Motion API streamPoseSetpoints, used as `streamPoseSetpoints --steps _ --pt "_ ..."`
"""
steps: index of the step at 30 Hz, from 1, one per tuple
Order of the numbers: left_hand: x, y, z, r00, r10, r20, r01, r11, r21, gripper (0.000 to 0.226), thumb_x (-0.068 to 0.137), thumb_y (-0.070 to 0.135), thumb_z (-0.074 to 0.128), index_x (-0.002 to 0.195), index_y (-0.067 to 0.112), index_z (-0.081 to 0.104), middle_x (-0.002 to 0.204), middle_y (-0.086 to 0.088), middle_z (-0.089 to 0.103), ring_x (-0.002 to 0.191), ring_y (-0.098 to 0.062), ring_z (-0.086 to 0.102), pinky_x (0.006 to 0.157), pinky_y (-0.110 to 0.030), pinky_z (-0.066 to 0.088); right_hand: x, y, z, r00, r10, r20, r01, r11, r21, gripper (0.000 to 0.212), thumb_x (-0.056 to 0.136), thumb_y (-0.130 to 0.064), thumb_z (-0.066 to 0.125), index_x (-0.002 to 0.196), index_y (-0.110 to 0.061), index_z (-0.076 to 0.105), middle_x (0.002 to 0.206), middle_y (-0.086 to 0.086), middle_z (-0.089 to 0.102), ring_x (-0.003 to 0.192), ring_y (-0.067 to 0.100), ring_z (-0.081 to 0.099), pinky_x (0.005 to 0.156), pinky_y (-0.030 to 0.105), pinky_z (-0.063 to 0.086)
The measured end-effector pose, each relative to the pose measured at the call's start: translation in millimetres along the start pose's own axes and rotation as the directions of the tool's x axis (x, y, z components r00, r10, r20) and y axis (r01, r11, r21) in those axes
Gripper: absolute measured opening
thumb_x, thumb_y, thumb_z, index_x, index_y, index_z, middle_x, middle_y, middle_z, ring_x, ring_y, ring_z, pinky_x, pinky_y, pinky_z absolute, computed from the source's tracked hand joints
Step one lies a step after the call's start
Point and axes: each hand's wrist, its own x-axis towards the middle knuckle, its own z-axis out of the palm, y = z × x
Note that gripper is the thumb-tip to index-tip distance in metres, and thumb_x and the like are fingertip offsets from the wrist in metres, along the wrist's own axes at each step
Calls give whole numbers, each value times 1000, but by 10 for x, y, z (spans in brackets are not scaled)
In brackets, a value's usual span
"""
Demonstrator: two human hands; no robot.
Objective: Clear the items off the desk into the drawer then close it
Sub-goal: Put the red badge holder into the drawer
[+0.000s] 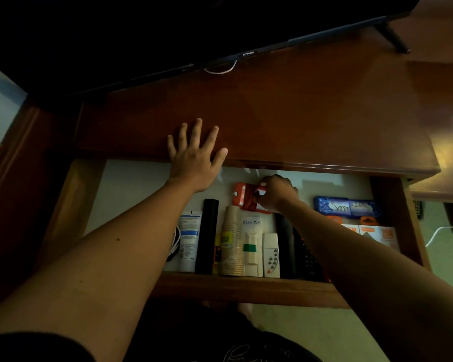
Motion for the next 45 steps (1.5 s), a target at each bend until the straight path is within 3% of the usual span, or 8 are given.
streamPoseSetpoints --steps 5,10,20,24,27,33,38,45 --pt "-6 4 10 1000 0 -13 0 1000 7 67 96 67 15 155 37 15 166 -4 6 151 -36 0 115 -64 4 -4 11 -17 999 -36 17 36 999 -17 41 83 -29 74 122 -26 62 125 2 63 118 26 57 101 53 46" --pt "-8 8 7 1000 -3 -6 3 1000 11 67 96 67 16 156 37 14 166 -4 5 151 -35 0 116 -64 3 -5 26 -45 997 -49 61 48 999 11 43 88 -23 72 130 -22 61 128 5 59 118 26 56 96 40 48" --pt "-10 3 -1 1000 -4 -6 4 1000 1 66 96 67 17 155 37 15 166 -4 5 151 -35 -1 116 -64 2 -70 56 -69 995 -68 80 64 997 44 46 91 -32 69 133 -21 57 134 4 57 126 26 52 106 47 43" --pt "-10 12 -7 1000 -14 1 14 1000 0 66 96 66 18 155 38 15 166 -3 4 151 -34 -2 116 -63 1 -115 78 -66 994 -97 45 96 995 26 45 91 -33 69 134 -22 58 134 2 57 125 25 52 104 44 41" --pt "-12 14 -32 999 -20 26 20 1000 -3 67 96 67 17 156 38 13 166 -2 1 151 -33 -5 116 -62 -2 -159 84 -62 993 -112 24 111 993 33 45 91 -35 69 133 -24 58 134 1 58 126 24 51 107 49 40" --pt "2 22 -155 984 -32 175 40 998 -39 69 95 70 15 156 41 1 165 2 -15 150 -29 -19 116 -58 -12 -331 76 -123 994 -107 -11 107 994 36 53 90 -36 69 139 -23 54 136 4 55 127 27 49 106 53 40" --pt "-160 9 -262 982 -22 187 41 994 -100 66 100 60 28 157 36 6 166 1 -11 151 -26 -15 119 -54 -9 -522 39 -205 993 -102 -54 107 991 77 47 91 -39 68 133 -21 59 128 5 59 117 27 54 100 53 45" --pt "-758 -131 -322 969 58 240 -32 994 -108 70 100 50 42 158 32 7 165 0 -16 151 -25 -15 119 -53 -7 -953 -83 -128 980 -83 -181 108 985 133 43 95 -41 61 132 -18 61 130 7 60 118 28 55 99 55 46"
